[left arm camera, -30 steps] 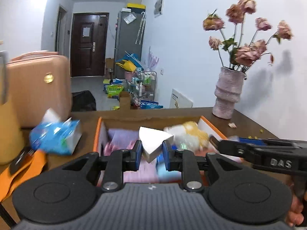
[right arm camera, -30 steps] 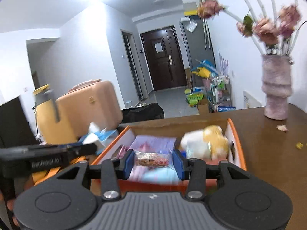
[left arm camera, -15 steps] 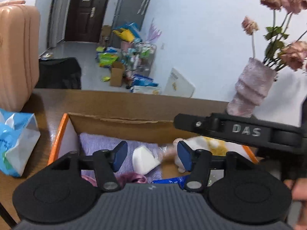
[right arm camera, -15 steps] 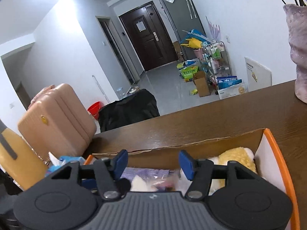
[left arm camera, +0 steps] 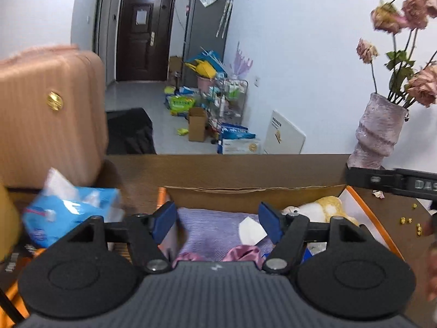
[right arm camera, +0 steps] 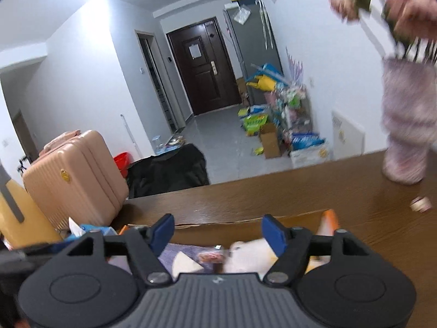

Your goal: Organize soft objects

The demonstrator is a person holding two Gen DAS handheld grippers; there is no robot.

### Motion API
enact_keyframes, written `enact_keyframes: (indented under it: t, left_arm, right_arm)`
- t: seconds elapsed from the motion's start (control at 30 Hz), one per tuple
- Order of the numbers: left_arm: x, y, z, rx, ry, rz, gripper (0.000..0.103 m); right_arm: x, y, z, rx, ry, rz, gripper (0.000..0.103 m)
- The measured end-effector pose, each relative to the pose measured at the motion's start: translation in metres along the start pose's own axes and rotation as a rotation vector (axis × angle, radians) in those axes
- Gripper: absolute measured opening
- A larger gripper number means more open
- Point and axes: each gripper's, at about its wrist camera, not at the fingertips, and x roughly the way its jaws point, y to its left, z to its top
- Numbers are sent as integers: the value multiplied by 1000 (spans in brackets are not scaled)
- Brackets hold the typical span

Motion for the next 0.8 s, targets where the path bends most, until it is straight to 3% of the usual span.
enact_keyframes:
  t: [0.1,0.17,0.27,0.33,0.5,0.8]
  left_arm:
    - [-39,3,0,26,-34,30,76]
    - [-68,2,-5,68,-77,69,87]
    - [-113,-3,-21,119,-204,135,103]
    - [-138,-7,-32,124,-266,158,103]
    - [-184,-26,-50,108,-317,136,103]
    - [-243,-43,-80,96,-378,107,103]
  right_arm:
    - [-42,1,2,-79,-22,-66,76]
    - [-71,0,0,-129,-38,-110,83]
    - [-113,-3,-13,-216,-54,-177,89]
    - [-139,-4,-24,-247,-88,-204,93]
    - [-196,-2,-50,-221,-238,-173,97]
    - [-254,18,-85,-215,-284,-152,99]
